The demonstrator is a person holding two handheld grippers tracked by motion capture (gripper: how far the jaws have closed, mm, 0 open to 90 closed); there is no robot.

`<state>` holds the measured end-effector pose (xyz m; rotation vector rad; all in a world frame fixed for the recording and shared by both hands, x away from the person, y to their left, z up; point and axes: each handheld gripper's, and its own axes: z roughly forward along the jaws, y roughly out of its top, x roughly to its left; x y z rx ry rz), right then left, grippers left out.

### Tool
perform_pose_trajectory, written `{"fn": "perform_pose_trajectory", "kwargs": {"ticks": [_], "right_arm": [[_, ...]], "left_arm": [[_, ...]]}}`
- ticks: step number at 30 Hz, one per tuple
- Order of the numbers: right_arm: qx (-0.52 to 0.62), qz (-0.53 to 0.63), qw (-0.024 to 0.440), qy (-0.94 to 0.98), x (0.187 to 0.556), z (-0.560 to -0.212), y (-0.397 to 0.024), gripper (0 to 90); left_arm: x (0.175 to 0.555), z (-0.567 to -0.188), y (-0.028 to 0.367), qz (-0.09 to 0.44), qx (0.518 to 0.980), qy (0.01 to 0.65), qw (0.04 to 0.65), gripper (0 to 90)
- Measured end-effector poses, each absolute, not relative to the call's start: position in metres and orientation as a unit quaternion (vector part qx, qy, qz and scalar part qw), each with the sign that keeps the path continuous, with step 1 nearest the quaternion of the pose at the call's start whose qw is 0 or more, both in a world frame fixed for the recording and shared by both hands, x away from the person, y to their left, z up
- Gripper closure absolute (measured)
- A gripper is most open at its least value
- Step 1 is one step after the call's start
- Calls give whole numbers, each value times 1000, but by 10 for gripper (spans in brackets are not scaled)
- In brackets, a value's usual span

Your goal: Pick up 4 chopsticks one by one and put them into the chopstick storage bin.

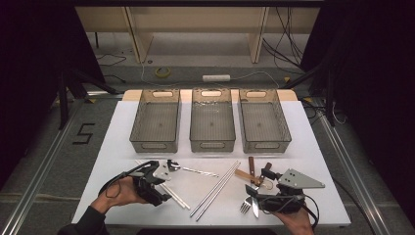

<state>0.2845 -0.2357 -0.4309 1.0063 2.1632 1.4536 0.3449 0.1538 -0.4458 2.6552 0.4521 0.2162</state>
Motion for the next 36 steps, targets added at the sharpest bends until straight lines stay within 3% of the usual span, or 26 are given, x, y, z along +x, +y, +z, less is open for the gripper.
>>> {"fn": "perform_pose_trajectory", "kwargs": {"ticks": [36], "right_arm": [[350, 506, 164, 771, 286, -432, -235, 230]], "left_arm": [[354, -460, 144, 81, 986, 51, 136, 522]]}}
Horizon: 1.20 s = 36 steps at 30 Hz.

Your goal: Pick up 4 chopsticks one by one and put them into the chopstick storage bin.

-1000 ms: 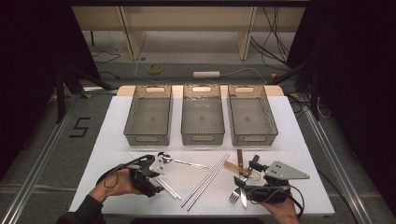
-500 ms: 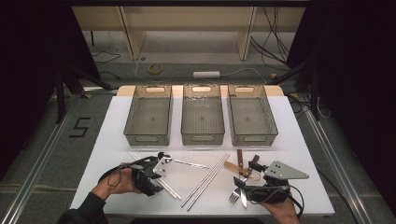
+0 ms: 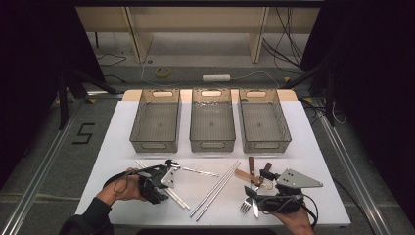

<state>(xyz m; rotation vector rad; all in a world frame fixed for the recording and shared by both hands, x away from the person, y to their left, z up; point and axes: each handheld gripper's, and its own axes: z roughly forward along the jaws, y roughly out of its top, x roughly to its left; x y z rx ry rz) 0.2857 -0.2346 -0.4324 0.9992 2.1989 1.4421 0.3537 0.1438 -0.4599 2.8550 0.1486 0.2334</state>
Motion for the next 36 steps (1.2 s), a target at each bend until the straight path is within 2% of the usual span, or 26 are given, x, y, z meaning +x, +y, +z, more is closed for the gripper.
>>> {"fn": "perform_pose_trajectory", "kwargs": {"ticks": [36], "right_arm": [[345, 502, 153, 778, 287, -434, -232, 231]], "left_arm": [[361, -460, 141, 55, 995, -7, 77, 616]]}}
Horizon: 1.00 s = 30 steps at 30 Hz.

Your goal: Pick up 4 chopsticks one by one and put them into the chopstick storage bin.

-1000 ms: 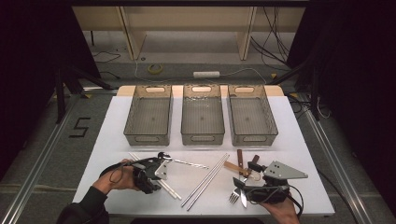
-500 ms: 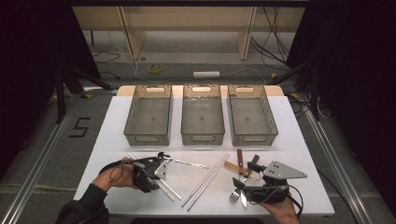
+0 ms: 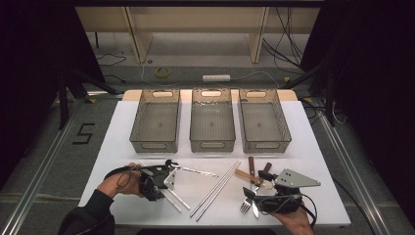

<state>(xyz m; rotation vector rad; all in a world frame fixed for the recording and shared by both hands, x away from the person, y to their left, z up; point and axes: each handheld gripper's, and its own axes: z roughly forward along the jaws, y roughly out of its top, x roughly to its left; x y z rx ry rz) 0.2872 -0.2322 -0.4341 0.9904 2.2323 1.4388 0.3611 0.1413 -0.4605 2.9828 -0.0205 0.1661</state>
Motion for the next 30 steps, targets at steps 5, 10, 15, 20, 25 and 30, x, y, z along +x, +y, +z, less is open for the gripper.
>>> {"fn": "perform_pose_trajectory", "kwargs": {"ticks": [5, 10, 15, 20, 25, 30], "right_arm": [[345, 501, 152, 779, 288, -434, -232, 231], [345, 502, 151, 779, 288, -434, -232, 231], [344, 501, 150, 780, 288, -434, -232, 231], [343, 500, 150, 781, 288, -434, -232, 231], [342, 499, 149, 782, 288, -434, -231, 231], [342, 498, 148, 783, 288, -434, -231, 231]], "left_arm": [[361, -461, 140, 47, 996, -9, 73, 653], [361, -461, 140, 40, 996, -8, 75, 699], [360, -461, 141, 35, 997, -12, 75, 741], [358, -460, 142, 34, 997, -24, 69, 762], [357, -461, 143, 31, 996, -33, 73, 778], [355, -461, 144, 29, 996, -45, 74, 802]]}}
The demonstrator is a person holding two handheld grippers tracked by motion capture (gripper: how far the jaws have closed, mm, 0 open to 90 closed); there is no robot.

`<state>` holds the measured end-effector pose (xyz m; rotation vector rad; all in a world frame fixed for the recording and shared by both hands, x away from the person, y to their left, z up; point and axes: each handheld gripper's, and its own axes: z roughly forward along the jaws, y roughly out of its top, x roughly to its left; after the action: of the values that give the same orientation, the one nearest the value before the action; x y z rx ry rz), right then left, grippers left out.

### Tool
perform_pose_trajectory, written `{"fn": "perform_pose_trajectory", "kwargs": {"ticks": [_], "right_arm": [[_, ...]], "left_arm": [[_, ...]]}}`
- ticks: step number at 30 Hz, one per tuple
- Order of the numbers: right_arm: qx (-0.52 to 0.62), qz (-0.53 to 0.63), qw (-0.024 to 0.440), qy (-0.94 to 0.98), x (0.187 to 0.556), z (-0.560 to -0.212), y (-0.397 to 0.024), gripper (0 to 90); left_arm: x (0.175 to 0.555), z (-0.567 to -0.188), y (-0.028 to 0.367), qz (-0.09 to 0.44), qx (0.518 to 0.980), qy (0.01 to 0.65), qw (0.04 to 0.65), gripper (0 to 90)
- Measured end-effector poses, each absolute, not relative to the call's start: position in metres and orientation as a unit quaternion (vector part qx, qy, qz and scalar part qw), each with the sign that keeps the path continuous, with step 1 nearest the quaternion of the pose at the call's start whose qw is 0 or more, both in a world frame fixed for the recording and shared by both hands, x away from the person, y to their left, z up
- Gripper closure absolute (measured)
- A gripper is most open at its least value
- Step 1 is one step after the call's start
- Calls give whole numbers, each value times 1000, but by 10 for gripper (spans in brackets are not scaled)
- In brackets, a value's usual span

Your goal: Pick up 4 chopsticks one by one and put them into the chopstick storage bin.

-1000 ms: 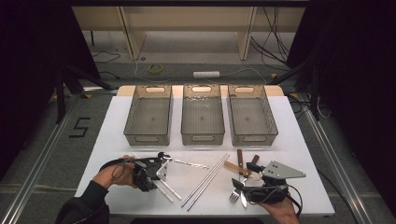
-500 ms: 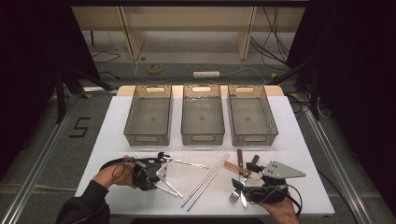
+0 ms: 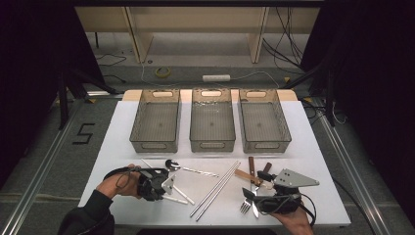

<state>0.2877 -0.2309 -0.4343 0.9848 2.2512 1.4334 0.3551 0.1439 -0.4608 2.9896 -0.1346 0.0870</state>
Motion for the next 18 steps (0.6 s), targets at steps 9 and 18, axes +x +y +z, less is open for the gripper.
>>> {"fn": "perform_pose_trajectory", "kwargs": {"ticks": [9, 18], "right_arm": [[341, 498, 147, 784, 288, -434, -231, 231], [338, 498, 144, 785, 288, -434, -230, 233]], "left_arm": [[355, -461, 145, 23, 995, -57, 75, 833], [357, -458, 147, 19, 997, -27, 74, 837]]}}
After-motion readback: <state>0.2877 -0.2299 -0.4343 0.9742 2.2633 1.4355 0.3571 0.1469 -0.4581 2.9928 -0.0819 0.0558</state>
